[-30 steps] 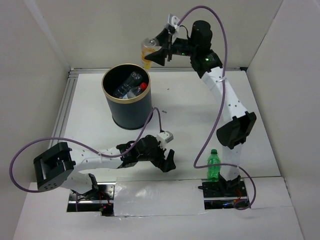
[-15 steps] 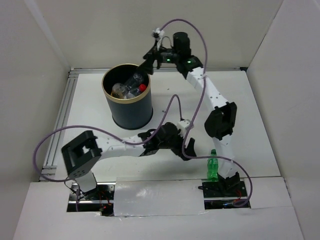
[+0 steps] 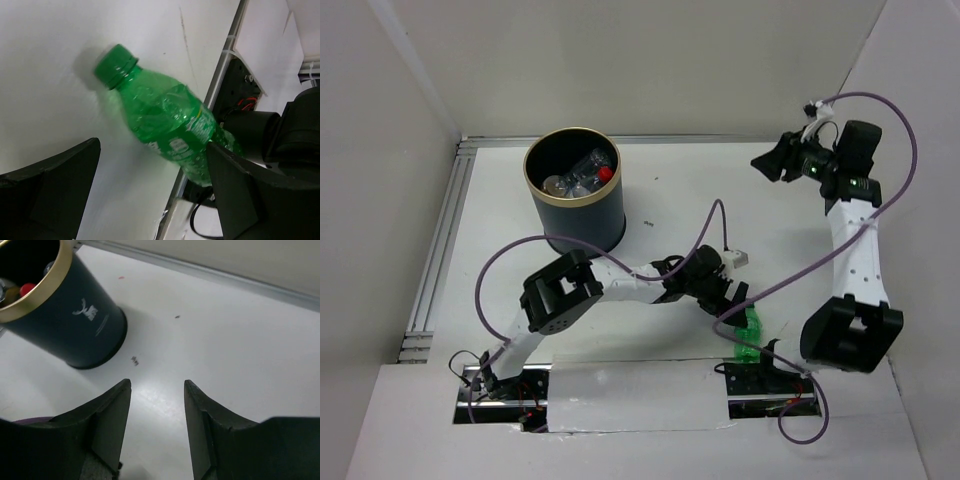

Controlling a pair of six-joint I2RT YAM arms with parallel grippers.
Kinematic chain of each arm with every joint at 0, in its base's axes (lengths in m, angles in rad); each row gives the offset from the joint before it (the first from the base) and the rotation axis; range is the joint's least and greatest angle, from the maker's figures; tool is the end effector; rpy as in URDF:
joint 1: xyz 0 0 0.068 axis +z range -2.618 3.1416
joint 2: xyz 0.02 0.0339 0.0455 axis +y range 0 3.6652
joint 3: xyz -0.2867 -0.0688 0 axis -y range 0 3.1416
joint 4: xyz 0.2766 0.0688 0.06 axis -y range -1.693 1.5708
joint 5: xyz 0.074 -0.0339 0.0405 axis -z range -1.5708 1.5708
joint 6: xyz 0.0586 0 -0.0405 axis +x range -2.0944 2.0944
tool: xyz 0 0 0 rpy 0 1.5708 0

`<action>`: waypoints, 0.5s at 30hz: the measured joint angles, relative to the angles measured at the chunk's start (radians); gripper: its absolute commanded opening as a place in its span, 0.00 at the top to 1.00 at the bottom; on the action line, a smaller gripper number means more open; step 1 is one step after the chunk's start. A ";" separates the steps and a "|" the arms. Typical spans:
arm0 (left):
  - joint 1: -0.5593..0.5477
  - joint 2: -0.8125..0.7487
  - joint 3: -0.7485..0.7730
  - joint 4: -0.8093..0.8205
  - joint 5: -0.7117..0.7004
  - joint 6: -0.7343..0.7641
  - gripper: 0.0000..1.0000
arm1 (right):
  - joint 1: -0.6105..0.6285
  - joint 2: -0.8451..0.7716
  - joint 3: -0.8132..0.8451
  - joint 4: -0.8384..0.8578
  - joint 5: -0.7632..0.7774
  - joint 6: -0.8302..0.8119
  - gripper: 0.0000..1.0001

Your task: Put the plastic bottles in the bin

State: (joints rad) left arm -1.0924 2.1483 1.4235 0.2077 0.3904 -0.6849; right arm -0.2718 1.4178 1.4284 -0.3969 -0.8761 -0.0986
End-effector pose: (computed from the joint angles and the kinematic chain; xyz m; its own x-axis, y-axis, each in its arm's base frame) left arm 0.2264 -0.4850 0.1519 -0.7919 0.2564 -0.5542 0.6098 0.3799 -0.6956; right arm 0.3546 -0.0521 0.4178 -0.3106 0.0211 -0.9503 -0.5469 0.8137 0.1969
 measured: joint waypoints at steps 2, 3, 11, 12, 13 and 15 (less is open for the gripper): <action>-0.015 0.032 0.044 -0.023 0.015 -0.002 0.01 | -0.005 -0.066 -0.075 -0.005 -0.027 -0.005 0.45; -0.023 0.044 0.065 -0.038 0.022 -0.003 0.01 | -0.013 -0.086 -0.106 -0.002 -0.039 -0.005 0.43; -0.071 0.095 0.141 -0.068 0.064 -0.058 0.01 | -0.076 -0.087 -0.244 -0.015 -0.063 -0.009 0.41; -0.075 0.108 0.163 -0.082 0.062 -0.059 0.01 | -0.081 -0.087 -0.250 -0.016 -0.064 -0.011 0.41; -0.077 0.124 0.190 -0.101 0.058 -0.061 0.02 | -0.087 -0.087 -0.256 -0.015 -0.066 -0.015 0.41; -0.081 0.156 0.251 -0.144 0.047 -0.079 0.12 | -0.096 -0.087 -0.264 -0.016 -0.075 -0.019 0.41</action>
State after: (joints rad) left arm -1.1736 2.3047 1.6745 0.0639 0.4370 -0.7635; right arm -0.3676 1.3312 1.1641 -0.4129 -0.9512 -0.1173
